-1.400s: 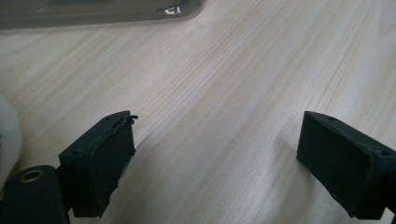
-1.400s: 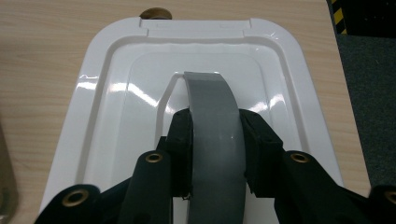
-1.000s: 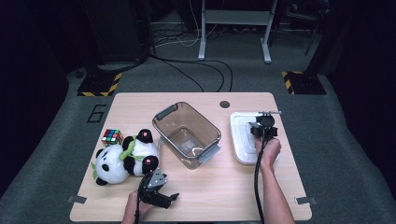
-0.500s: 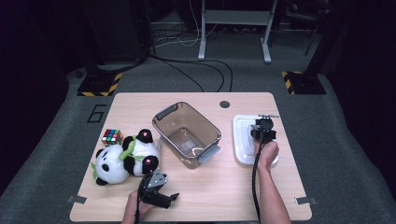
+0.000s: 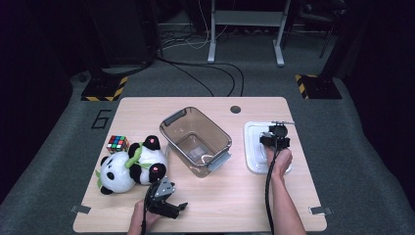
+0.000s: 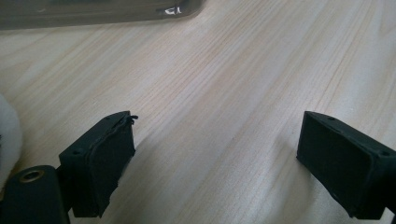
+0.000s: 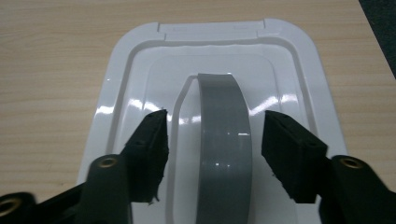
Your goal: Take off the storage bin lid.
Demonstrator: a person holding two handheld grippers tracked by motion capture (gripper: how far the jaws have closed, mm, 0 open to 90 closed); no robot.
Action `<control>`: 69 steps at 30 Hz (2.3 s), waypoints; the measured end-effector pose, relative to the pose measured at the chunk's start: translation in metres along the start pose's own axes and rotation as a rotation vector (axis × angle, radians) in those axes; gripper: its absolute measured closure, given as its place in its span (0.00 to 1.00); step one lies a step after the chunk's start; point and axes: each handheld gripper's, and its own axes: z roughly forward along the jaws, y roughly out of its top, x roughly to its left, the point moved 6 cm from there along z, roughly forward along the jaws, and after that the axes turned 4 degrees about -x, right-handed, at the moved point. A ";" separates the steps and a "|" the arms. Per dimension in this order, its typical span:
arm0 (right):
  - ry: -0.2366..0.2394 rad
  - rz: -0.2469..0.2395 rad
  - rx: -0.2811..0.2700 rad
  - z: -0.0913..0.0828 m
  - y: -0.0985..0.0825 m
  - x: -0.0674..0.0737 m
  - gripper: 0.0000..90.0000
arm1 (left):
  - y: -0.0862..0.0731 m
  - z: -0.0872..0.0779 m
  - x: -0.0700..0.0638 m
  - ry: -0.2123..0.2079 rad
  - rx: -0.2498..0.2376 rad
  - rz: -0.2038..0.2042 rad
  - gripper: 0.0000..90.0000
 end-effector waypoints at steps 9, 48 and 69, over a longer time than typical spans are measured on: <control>0.090 -0.086 -0.027 -0.028 0.001 0.002 0.16 | 0.000 0.000 0.000 -0.001 0.000 -0.001 0.12; 0.507 -0.455 -0.079 -0.098 -0.121 0.086 0.00 | 0.000 0.000 0.000 0.001 0.000 -0.004 0.12; 0.512 -0.563 -0.014 -0.079 -0.156 0.093 0.00 | 0.001 0.002 0.000 0.018 -0.006 -0.023 0.12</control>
